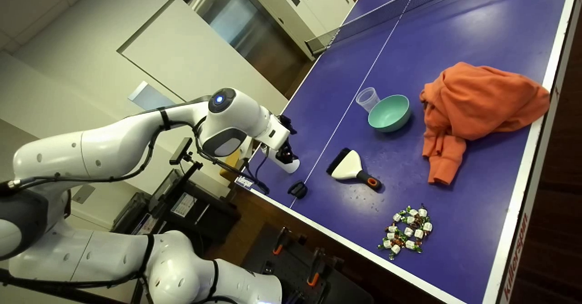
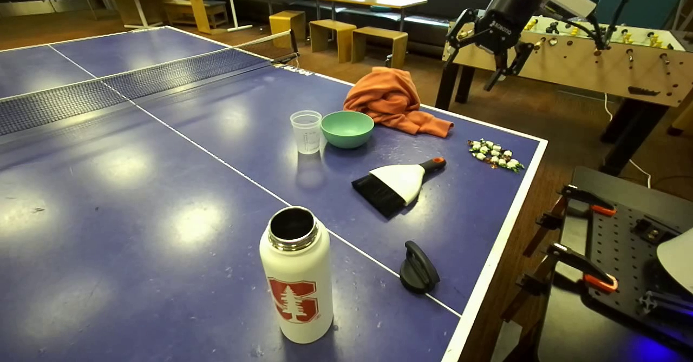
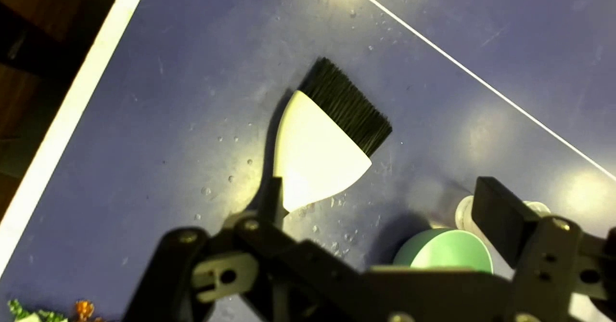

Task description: Sweep the candy to the left using the white and black brush

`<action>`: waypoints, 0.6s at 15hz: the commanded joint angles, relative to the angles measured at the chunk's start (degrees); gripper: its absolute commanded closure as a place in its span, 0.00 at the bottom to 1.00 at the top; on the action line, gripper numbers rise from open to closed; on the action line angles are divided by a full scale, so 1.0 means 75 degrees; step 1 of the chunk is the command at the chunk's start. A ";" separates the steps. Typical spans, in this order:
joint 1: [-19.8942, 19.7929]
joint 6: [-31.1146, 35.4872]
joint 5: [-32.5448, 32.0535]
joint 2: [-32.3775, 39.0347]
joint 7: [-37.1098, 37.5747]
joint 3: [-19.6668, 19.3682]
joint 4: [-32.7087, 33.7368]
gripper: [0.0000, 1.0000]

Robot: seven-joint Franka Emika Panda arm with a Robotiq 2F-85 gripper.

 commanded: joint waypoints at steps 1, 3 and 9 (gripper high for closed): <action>-0.0084 -0.0044 0.0202 0.0143 -0.0071 0.0063 0.0066 0.00; -0.0059 -0.0044 0.0300 0.0295 -0.0070 0.0064 0.0142 0.00; -0.0318 -0.0191 0.0700 0.1075 0.0700 -0.0176 0.0648 0.00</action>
